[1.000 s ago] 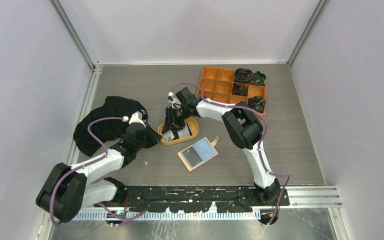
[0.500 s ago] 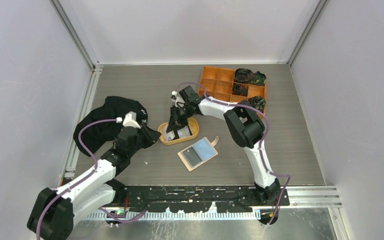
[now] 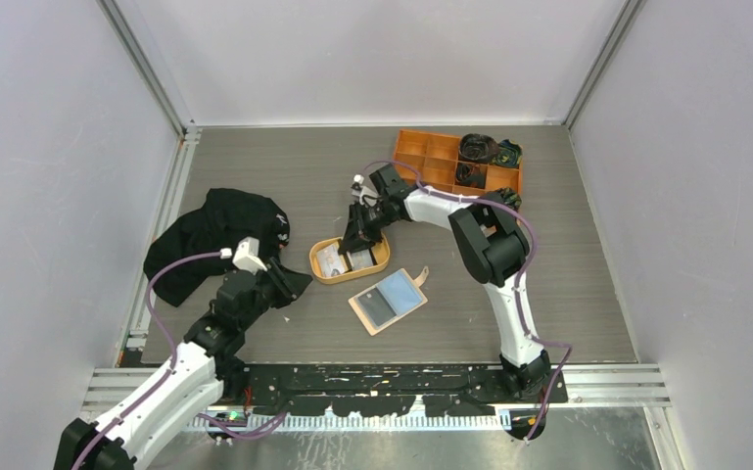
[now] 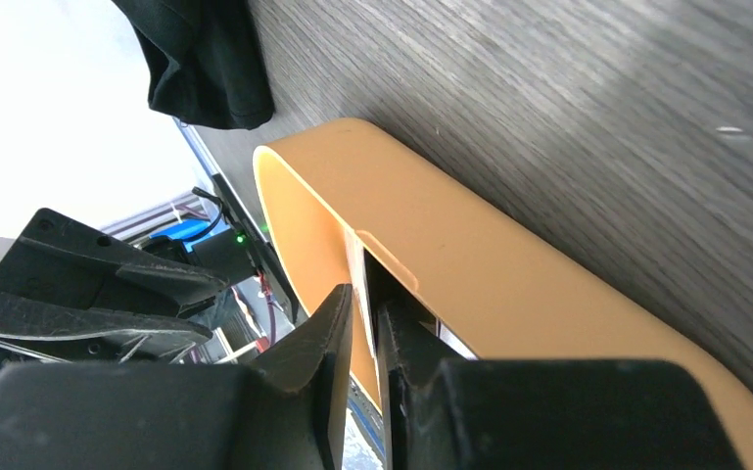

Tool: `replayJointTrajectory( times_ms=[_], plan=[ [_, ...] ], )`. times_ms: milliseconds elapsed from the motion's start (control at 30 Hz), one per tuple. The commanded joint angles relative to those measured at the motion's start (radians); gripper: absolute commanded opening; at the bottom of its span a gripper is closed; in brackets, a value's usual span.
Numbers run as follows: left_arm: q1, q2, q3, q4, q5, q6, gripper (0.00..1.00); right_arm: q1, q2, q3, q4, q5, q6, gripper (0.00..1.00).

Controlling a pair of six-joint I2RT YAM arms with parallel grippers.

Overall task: Put the credit cards into the card holder
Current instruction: Pick up the credit card from the storage box.

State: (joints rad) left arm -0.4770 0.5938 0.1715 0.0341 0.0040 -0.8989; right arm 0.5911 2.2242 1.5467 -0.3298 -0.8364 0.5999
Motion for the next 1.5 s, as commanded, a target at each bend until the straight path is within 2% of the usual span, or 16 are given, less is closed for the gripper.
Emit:
replayJointTrajectory(
  times_ms=[0, 167, 333, 433, 533, 667, 833, 967, 1133, 1300, 1467],
  plan=[
    [-0.003, -0.044, 0.001, -0.007, 0.038, -0.011, 0.33, -0.015, -0.099, -0.006, 0.029, -0.033, 0.001, 0.21],
    [-0.002, -0.058, -0.010, 0.003, 0.067, -0.025, 0.33, -0.026, -0.113, -0.017, 0.028, -0.016, -0.008, 0.17],
    [-0.003, -0.065, -0.032, 0.063, 0.118, -0.036, 0.34, -0.053, -0.142, -0.032, 0.015, 0.017, -0.034, 0.06],
    [-0.003, -0.079, -0.050, 0.114, 0.149, -0.045, 0.41, -0.068, -0.167, -0.047, 0.011, 0.021, -0.050, 0.03],
    [-0.003, -0.096, -0.077, 0.187, 0.192, -0.062, 0.52, -0.086, -0.211, -0.071, 0.004, -0.016, -0.083, 0.01],
    [-0.003, -0.125, -0.132, 0.356, 0.263, -0.103, 0.65, -0.111, -0.311, -0.123, -0.008, -0.108, -0.179, 0.01],
    [-0.019, -0.158, -0.164, 0.563, 0.401, -0.120, 0.68, -0.117, -0.504, -0.215, -0.027, -0.195, -0.282, 0.01],
    [-0.124, -0.230, -0.155, 0.593, 0.362, -0.068, 0.69, -0.117, -0.660, -0.316, 0.018, -0.246, -0.304, 0.01],
    [-0.359, -0.282, -0.140, 0.593, 0.157, 0.091, 0.69, -0.122, -0.860, -0.437, 0.141, -0.279, -0.272, 0.01],
    [-0.564, -0.108, -0.049, 0.633, 0.050, 0.255, 0.69, -0.125, -0.971, -0.515, 0.266, -0.292, -0.244, 0.01],
    [-0.667, 0.117, -0.061, 0.895, -0.031, 0.323, 0.69, -0.146, -0.974, -0.541, 0.320, -0.309, -0.214, 0.01]
  ],
)
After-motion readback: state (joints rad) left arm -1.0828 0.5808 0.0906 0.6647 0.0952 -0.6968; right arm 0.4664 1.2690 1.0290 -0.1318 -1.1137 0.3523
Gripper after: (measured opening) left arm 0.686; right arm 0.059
